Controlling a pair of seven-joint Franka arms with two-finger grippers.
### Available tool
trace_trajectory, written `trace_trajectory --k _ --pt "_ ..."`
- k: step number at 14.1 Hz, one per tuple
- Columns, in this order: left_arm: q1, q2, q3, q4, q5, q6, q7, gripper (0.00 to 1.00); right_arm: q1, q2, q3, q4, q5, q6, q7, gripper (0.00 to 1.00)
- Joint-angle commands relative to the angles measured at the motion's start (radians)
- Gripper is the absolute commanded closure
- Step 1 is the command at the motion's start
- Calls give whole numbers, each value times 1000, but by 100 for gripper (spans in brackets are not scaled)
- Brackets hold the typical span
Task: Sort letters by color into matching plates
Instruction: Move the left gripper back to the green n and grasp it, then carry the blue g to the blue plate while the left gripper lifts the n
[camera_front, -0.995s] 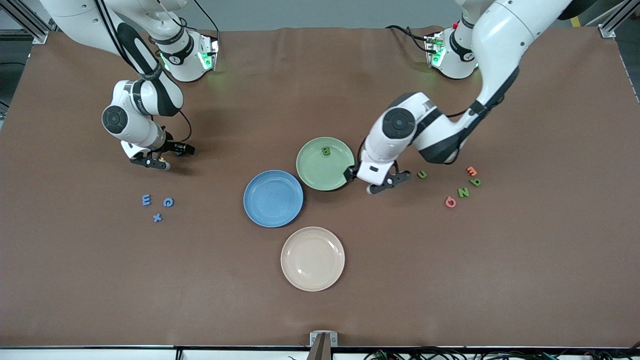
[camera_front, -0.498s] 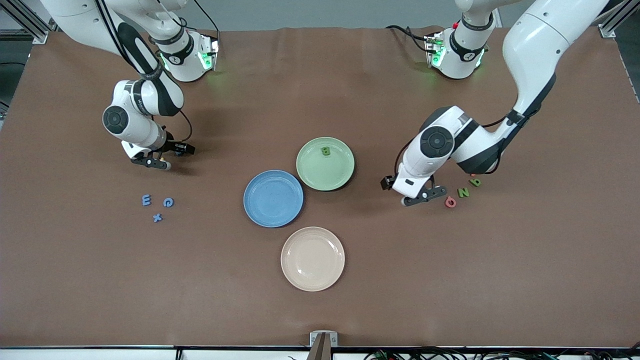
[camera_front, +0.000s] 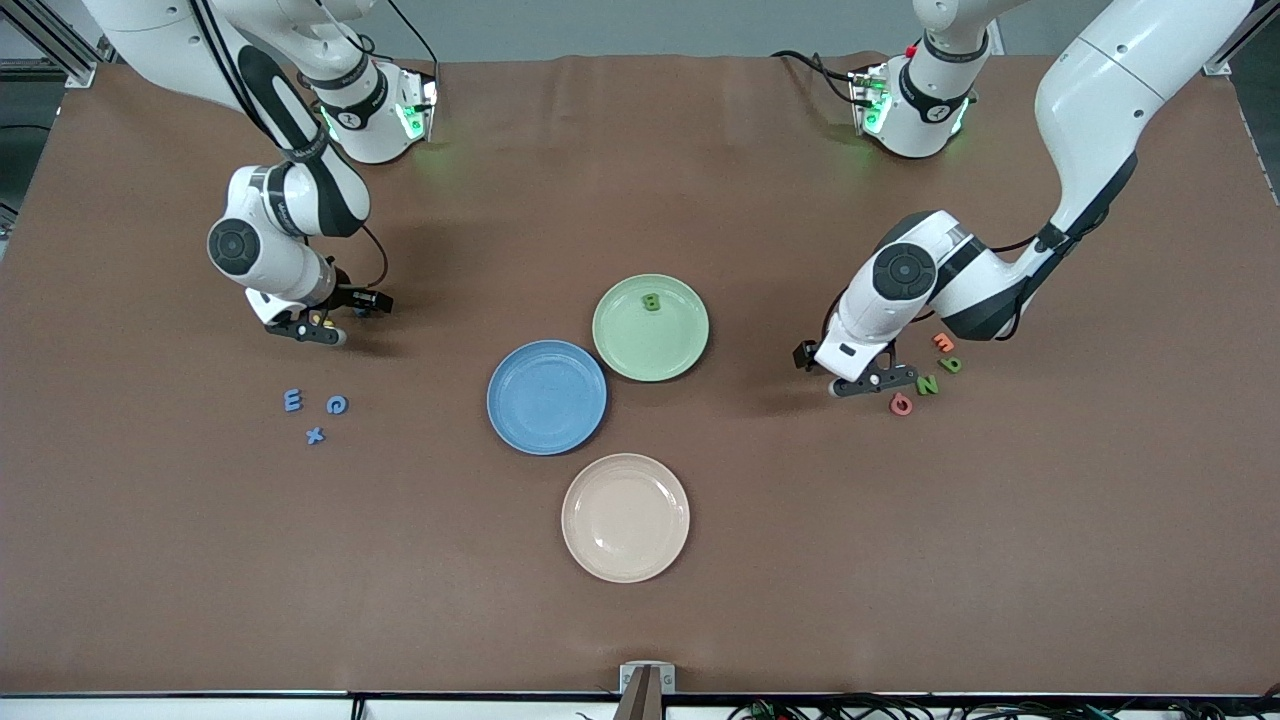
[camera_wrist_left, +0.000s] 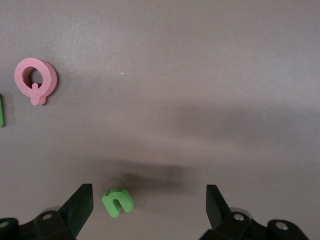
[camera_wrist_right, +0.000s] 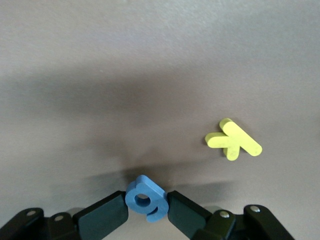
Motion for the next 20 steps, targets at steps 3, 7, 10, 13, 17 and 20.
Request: trace_trajectory --k 3,7,10,13,17,20 --pt "57 -23 -15 -88 84 70 9 1 27 23 1 183 -2 -197 17 79" --pt "74 -25 -15 -128 84 102 9 2 50 102 2 384 5 -288 25 80" --pt "81 -25 -15 -134 84 102 9 7 105 194 2 589 5 -410 129 80" --pt "89 -20 -14 -132 121 119 9 20 194 302 4 780 8 -465 299 80" --pt "101 -6 -14 -134 141 140 7 41 323 443 2 989 85 -463 508 80" --pt "101 -6 -14 -134 141 140 3 59 381 468 2 1032 110 -455 617 80"
